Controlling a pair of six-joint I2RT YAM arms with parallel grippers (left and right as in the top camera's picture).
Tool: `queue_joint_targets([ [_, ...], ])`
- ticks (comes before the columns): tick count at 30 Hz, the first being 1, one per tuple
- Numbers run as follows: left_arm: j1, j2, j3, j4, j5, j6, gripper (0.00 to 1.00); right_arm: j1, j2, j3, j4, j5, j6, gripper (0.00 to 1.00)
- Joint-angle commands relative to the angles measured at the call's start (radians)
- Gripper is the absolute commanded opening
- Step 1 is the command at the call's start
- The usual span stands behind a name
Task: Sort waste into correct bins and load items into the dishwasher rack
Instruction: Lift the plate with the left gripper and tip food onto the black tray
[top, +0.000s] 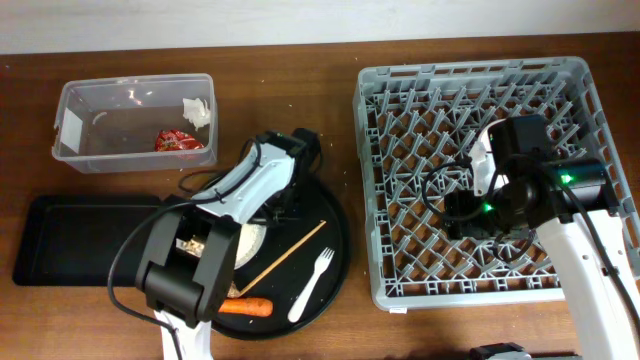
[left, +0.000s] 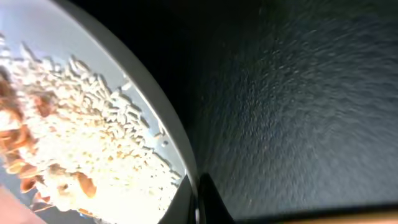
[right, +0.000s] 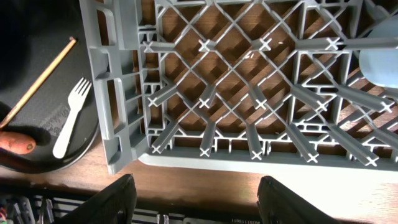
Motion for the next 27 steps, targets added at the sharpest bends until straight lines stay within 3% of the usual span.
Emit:
queue_joint_targets([
  [1,0.005,0.002,0.095,-0.065,-0.085,0.017,0.0,0.009,-0.001,0.005,-0.002,0.001,-0.008,0.66],
  [13,0.03,-0.055,0.148,-0.205,-0.107,0.017,0.0,0.009,-0.001,0.005,-0.016,0.002,-0.009,0.66],
  [18,0.205,-0.169,0.148,-0.201,-0.084,0.108,0.0,0.009,-0.001,0.005,-0.019,0.002,-0.009,0.66],
  [22,0.382,-0.196,0.148,-0.148,0.064,0.224,0.0,0.009,-0.001,0.005,-0.028,0.002,-0.009,0.66],
  [27,0.563,-0.196,0.148,-0.099,0.12,0.322,0.0,0.009,-0.002,0.005,-0.028,0.002,-0.008,0.66],
])
